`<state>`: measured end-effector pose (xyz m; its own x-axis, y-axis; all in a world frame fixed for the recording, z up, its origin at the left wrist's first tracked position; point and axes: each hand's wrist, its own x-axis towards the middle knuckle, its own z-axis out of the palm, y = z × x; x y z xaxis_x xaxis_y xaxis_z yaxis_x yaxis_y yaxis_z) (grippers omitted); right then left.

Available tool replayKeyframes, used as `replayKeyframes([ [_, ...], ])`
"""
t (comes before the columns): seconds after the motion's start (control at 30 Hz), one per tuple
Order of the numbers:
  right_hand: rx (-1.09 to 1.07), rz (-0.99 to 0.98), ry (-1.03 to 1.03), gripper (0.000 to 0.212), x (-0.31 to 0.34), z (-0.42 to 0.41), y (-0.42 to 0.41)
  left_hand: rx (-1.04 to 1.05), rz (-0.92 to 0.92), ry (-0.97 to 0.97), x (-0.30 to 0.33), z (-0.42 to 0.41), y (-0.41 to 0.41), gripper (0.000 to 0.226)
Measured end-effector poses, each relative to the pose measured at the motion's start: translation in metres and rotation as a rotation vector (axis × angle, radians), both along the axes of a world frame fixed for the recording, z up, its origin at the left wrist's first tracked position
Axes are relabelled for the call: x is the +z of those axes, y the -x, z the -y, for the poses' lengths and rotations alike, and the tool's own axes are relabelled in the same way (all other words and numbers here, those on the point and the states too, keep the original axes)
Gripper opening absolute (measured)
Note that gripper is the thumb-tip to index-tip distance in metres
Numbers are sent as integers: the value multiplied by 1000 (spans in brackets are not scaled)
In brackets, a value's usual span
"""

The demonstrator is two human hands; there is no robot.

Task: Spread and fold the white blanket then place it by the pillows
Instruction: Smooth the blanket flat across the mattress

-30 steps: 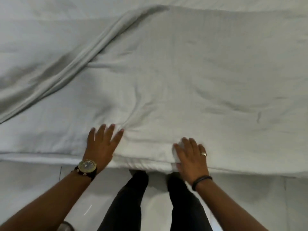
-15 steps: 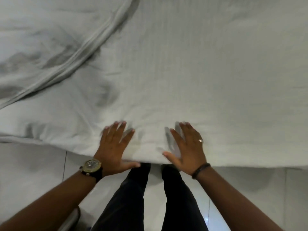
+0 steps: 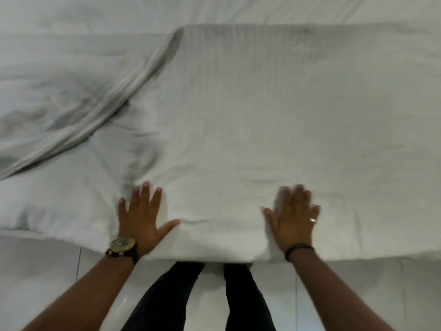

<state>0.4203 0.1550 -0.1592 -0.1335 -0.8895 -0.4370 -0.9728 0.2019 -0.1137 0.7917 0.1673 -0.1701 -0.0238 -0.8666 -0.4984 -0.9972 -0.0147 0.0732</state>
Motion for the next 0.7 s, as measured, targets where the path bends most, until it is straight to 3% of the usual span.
replayKeyframes([
  [0.07,185,108,80,80,6,34,-67,-63,-89,58,3,20,12,94],
  [0.13,311,209,181,67,1,76,-124,-294,-158,150,-10,46,14,92],
  [0.27,272,153,153,69,-36,190,-168,-579,-237,316,-44,125,0,106],
  [0.47,244,-31,186,77,-69,313,-202,-522,-253,479,-63,261,-40,102],
  [0.53,290,-35,187,75,-68,345,-209,-498,-260,423,-65,312,-55,104],
  [0.63,364,-39,187,76,-68,390,-191,-321,-462,146,-65,397,-77,115],
  [0.7,360,-37,177,80,-70,419,-177,-346,-389,179,-60,458,-95,118],
])
